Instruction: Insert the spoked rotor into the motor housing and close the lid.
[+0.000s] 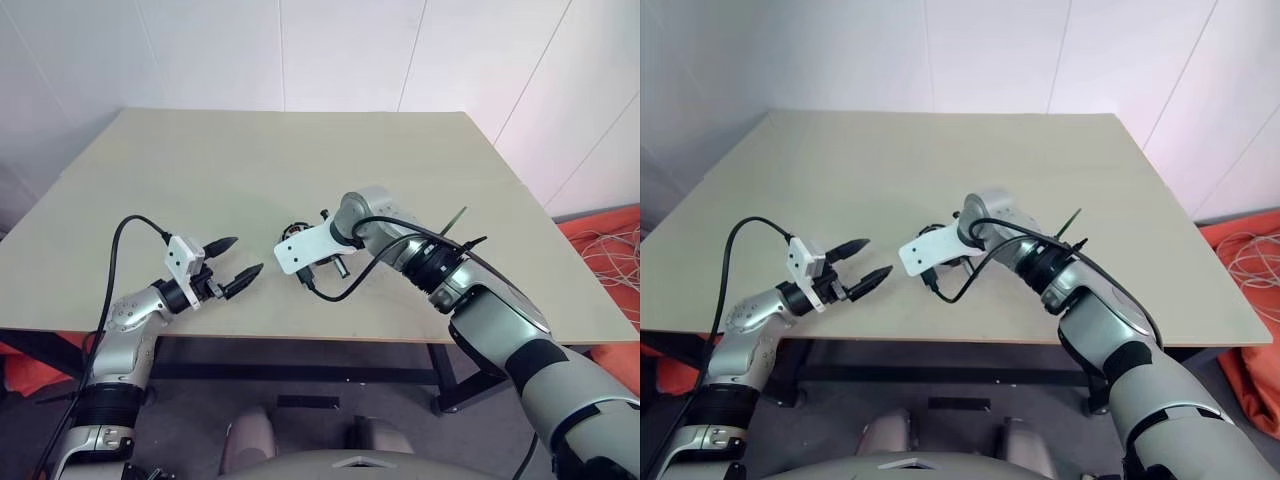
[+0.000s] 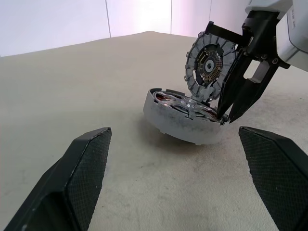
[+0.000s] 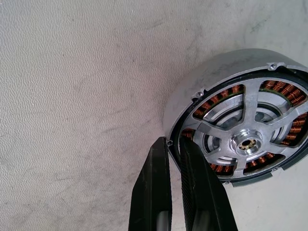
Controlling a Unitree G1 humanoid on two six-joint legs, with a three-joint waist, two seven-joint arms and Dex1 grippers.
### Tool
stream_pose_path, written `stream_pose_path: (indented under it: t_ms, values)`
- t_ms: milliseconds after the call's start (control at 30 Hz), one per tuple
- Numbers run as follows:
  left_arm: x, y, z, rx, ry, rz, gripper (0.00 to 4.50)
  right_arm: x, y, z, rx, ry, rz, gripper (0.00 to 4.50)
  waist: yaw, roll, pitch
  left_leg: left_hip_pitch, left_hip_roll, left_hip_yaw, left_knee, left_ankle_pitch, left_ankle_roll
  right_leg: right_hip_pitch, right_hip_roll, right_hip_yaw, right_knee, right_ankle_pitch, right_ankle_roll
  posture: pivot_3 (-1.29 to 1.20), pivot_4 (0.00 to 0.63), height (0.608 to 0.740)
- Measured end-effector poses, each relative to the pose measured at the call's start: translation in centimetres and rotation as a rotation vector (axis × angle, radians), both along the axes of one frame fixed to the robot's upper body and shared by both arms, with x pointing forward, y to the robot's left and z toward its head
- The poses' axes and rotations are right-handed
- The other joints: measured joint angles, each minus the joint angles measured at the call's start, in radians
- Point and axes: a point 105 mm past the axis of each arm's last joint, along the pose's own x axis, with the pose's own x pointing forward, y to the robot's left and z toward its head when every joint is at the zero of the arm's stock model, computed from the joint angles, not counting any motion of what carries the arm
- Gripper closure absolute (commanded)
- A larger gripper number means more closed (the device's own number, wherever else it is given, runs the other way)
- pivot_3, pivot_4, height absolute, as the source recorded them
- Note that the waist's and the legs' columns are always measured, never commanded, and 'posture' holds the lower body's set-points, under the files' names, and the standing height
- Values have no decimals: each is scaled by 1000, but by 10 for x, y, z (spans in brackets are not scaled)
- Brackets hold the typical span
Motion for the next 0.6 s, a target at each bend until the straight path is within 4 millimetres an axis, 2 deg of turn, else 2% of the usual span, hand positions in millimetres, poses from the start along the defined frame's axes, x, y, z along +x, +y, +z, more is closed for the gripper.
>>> stream_pose_path:
  t_ms: [267, 567, 600]
  values:
    - [0, 0, 0, 3, -4, -1, 0, -10, -17, 8, -61, 28, 10, 4489, -1, 0, 0, -2, 0, 0, 0, 0, 1, 0, 0, 0, -2, 0, 0, 0, 0, 740]
    - [3, -2, 1, -2, -7, -3, 0, -15, -19, 6, -89, 21, 39, 4489, -2, 0, 0, -1, 1, 0, 0, 0, 1, -1, 1, 0, -2, 0, 0, 0, 0, 740]
    - [3, -2, 1, -2, -7, -3, 0, -15, -19, 6, -89, 22, 36, 4163, -2, 0, 0, -1, 1, 0, 0, 0, 1, -1, 1, 0, -2, 0, 0, 0, 0, 740]
